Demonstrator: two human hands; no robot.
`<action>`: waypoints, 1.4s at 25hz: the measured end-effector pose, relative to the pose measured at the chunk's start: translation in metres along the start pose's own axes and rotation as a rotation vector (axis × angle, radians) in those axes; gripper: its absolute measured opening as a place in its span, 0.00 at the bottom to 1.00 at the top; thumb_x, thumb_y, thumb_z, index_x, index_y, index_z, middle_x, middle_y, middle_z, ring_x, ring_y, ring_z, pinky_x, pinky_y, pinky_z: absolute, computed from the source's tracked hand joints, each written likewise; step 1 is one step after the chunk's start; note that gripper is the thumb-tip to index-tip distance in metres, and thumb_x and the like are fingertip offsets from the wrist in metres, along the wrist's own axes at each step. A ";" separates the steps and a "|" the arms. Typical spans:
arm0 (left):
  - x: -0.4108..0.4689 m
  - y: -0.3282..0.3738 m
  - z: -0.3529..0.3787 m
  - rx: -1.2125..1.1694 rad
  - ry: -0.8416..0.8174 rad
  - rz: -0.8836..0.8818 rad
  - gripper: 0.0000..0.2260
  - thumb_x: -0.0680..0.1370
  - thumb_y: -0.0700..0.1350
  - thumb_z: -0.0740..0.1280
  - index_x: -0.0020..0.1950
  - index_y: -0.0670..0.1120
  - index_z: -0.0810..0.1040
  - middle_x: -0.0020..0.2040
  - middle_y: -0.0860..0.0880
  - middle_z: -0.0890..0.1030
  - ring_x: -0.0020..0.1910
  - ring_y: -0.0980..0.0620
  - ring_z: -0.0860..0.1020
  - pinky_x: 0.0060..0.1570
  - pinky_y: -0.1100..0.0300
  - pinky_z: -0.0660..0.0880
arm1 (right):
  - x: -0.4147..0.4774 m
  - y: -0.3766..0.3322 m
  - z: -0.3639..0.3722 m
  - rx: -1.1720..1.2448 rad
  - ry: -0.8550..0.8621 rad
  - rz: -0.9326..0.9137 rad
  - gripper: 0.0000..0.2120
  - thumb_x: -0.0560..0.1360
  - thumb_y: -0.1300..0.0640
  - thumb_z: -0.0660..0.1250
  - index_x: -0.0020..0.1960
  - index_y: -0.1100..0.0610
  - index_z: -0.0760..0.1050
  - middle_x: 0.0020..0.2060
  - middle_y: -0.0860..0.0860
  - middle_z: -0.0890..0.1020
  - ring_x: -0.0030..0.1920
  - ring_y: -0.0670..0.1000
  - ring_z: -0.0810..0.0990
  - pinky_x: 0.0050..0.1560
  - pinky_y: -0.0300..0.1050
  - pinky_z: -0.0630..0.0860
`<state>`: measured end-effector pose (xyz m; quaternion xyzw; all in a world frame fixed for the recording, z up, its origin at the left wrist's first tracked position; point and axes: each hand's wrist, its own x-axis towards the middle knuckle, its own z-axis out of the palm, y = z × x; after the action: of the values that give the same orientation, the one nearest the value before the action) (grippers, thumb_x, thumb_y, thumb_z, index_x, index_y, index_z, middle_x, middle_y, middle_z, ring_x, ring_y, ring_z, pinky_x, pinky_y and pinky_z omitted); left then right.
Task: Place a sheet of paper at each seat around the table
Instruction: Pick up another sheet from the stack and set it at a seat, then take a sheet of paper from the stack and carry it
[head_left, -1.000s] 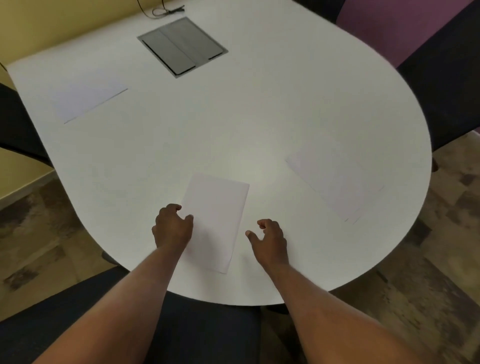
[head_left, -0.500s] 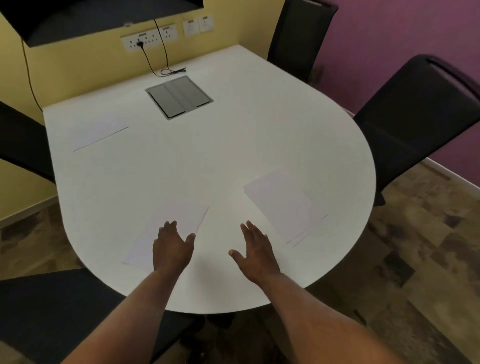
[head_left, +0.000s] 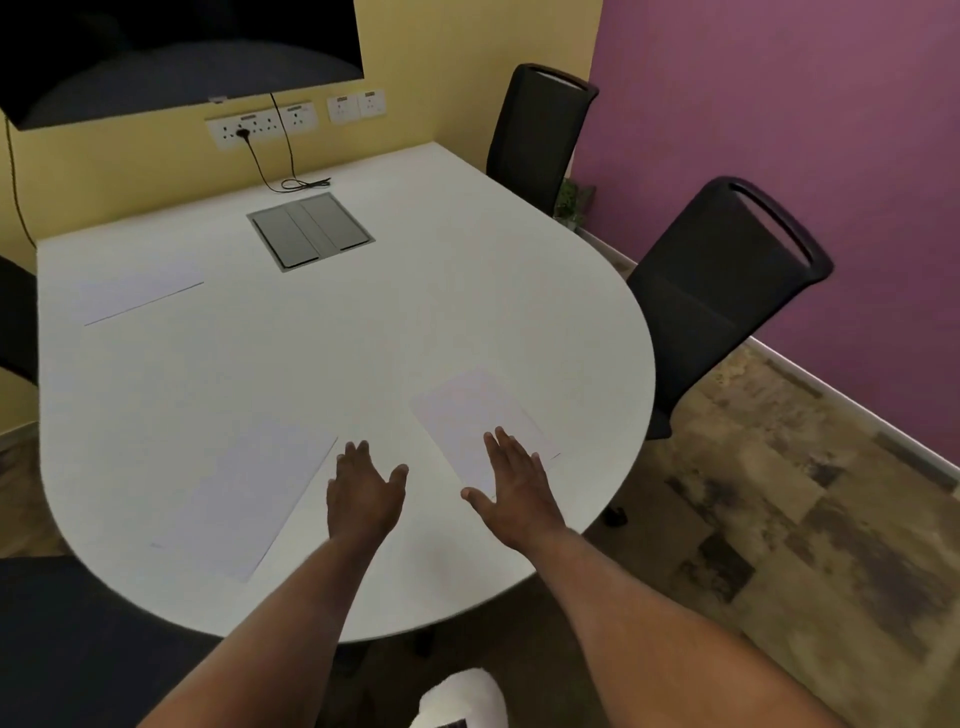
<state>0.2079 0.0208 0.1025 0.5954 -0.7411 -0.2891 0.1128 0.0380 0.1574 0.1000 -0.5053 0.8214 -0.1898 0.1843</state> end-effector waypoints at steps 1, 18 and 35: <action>0.002 0.005 0.006 -0.013 -0.007 -0.011 0.34 0.80 0.56 0.63 0.81 0.42 0.57 0.82 0.44 0.56 0.81 0.47 0.54 0.78 0.46 0.52 | 0.004 0.007 -0.004 -0.006 -0.003 0.002 0.39 0.81 0.38 0.57 0.82 0.51 0.42 0.82 0.47 0.43 0.80 0.46 0.40 0.79 0.51 0.37; 0.098 0.072 0.135 -0.039 -0.179 -0.278 0.35 0.79 0.58 0.64 0.81 0.43 0.56 0.82 0.44 0.57 0.80 0.45 0.59 0.74 0.47 0.61 | 0.165 0.129 -0.014 -0.033 -0.142 0.053 0.38 0.81 0.42 0.61 0.82 0.52 0.45 0.82 0.48 0.44 0.80 0.47 0.45 0.79 0.50 0.40; 0.096 0.119 0.219 -0.147 -0.132 -0.824 0.27 0.74 0.51 0.72 0.68 0.40 0.72 0.69 0.41 0.71 0.68 0.39 0.73 0.63 0.46 0.72 | 0.225 0.193 0.028 0.019 -0.313 0.255 0.22 0.77 0.54 0.69 0.68 0.57 0.68 0.62 0.54 0.73 0.63 0.57 0.74 0.58 0.49 0.73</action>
<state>-0.0273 0.0089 -0.0246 0.8124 -0.4242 -0.3997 -0.0177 -0.1900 0.0315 -0.0448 -0.4188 0.8382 -0.0919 0.3370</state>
